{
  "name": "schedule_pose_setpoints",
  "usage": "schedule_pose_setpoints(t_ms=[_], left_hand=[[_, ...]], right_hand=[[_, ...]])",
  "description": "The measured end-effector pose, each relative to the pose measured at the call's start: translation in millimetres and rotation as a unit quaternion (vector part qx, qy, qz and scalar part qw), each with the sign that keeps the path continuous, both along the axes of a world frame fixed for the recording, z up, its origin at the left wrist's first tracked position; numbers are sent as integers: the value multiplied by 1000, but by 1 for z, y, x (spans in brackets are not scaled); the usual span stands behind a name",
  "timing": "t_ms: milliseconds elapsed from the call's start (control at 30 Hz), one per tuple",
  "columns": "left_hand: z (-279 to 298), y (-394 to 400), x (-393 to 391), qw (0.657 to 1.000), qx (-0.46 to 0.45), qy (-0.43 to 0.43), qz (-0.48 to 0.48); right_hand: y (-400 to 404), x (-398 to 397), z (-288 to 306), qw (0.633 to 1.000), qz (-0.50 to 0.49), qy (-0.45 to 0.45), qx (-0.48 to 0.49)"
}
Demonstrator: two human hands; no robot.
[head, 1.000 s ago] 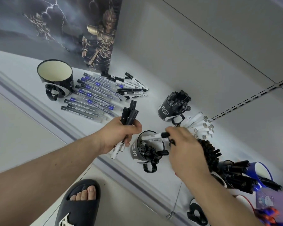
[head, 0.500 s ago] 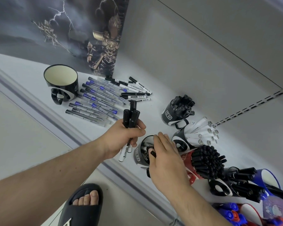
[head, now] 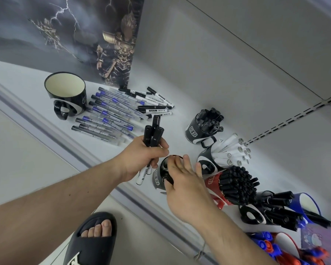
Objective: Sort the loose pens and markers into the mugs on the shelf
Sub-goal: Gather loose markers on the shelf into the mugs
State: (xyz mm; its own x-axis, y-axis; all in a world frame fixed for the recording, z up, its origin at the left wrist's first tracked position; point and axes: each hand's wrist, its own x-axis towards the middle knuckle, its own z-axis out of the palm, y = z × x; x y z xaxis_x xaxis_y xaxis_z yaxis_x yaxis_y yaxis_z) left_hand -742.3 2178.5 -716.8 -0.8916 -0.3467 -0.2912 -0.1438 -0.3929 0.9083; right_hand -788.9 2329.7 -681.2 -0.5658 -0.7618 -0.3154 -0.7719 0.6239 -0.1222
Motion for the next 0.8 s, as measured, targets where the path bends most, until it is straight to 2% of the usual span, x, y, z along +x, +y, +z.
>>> schedule_pose_setpoints(t_ms=[67,133,167,233,267,300,400,467,600,667,800], left_hand=[[2,2,-2,1000,-6,-3,4],[7,3,-4,1000,-22,-7,-2],[10,4,-4,999,-39,-8,-11],[17,3,-3,994,-100,-12,-41],[19,3,-3,989,-137,-13,-61],[21,3,-3,981,-175,-10,-81],[29,9,-7,946,-294,-6,-137],[33,17,-11,903,-394,-7,-169],[45,26,-19,834,-527,-18,-162],[46,28,-22,825,-547,-39,-139],[48,31,-24,851,-513,-38,-105]], right_hand=[[1,-8,8,1000,6,-9,12],[3,-17,23,995,-46,-37,-81],[4,-22,35,979,-111,-46,-162],[5,-32,59,913,-232,-91,-323],[6,-35,69,885,-260,-116,-369],[6,-37,75,874,-262,-139,-386],[4,-31,81,902,-202,-174,-339],[1,-26,74,919,-177,-181,-303],[-5,-20,61,933,-161,-80,-311],[-7,-20,60,931,-166,-65,-319],[0,-26,66,909,-214,-129,-335]])
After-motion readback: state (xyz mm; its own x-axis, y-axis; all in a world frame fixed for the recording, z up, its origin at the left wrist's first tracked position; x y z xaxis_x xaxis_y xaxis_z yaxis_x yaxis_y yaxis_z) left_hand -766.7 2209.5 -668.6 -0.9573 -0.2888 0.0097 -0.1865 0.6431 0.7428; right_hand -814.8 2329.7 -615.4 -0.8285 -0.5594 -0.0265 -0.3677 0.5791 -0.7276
